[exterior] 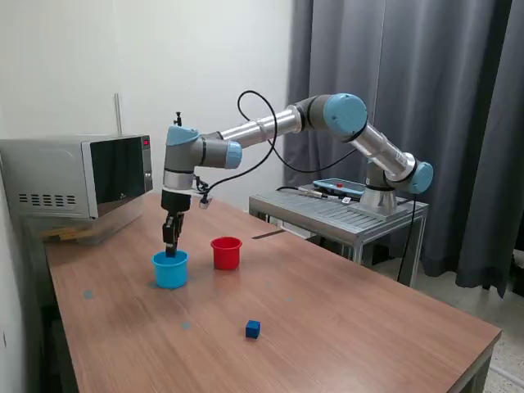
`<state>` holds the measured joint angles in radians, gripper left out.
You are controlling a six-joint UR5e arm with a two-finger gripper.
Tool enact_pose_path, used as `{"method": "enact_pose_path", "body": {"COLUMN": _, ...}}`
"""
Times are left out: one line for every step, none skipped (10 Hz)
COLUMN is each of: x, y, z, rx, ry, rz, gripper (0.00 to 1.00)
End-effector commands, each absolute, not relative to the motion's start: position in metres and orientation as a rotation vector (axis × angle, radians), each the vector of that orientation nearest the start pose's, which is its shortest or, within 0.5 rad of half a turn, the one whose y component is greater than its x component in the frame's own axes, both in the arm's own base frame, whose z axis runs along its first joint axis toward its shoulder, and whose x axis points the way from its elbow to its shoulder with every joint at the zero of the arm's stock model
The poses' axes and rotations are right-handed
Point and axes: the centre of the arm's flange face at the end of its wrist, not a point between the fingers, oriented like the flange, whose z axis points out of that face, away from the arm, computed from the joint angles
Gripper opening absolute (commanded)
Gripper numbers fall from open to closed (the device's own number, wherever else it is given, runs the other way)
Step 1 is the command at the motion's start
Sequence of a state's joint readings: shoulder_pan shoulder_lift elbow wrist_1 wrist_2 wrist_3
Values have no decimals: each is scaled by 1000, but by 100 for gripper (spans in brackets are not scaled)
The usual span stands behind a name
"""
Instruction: Place red objects in the red bin, and blue objects in the blue bin.
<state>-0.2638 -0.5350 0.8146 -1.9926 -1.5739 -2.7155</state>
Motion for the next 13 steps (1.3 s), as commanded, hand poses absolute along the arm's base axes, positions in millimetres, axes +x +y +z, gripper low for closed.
{"method": "enact_pose_path", "body": {"x": -861, "y": 95, "z": 182, "rx": -1382, "ry": 2933, "rz": 151, "gripper": 0}}
{"method": "enact_pose_path", "body": {"x": -861, "y": 95, "z": 182, "rx": -1381, "ry": 2933, "rz": 152, "gripper": 100}}
{"method": "enact_pose_path", "body": {"x": -861, "y": 95, "z": 182, "rx": -1380, "ry": 2932, "rz": 154, "gripper": 100}}
{"method": "enact_pose_path", "body": {"x": -860, "y": 95, "z": 182, "rx": -1380, "ry": 2931, "rz": 156, "gripper": 100}}
{"method": "enact_pose_path", "body": {"x": -861, "y": 94, "z": 183, "rx": -1385, "ry": 2931, "rz": 159, "gripper": 100}}
{"method": "enact_pose_path", "body": {"x": -861, "y": 93, "z": 182, "rx": -1387, "ry": 2929, "rz": 158, "gripper": 100}}
{"method": "enact_pose_path", "body": {"x": -861, "y": 93, "z": 184, "rx": -1387, "ry": 2930, "rz": 163, "gripper": 100}}
{"method": "enact_pose_path", "body": {"x": -861, "y": 91, "z": 183, "rx": -1389, "ry": 2928, "rz": 161, "gripper": 100}}
{"method": "enact_pose_path", "body": {"x": -861, "y": 91, "z": 183, "rx": -1389, "ry": 2928, "rz": 161, "gripper": 100}}
{"method": "enact_pose_path", "body": {"x": -861, "y": 92, "z": 183, "rx": -1388, "ry": 2926, "rz": 161, "gripper": 100}}
{"method": "enact_pose_path", "body": {"x": -862, "y": 89, "z": 185, "rx": -1395, "ry": 2924, "rz": 166, "gripper": 100}}
{"method": "enact_pose_path", "body": {"x": -864, "y": 87, "z": 191, "rx": -1402, "ry": 2927, "rz": 174, "gripper": 100}}
{"method": "enact_pose_path", "body": {"x": -866, "y": 84, "z": 198, "rx": -1414, "ry": 2930, "rz": 187, "gripper": 100}}
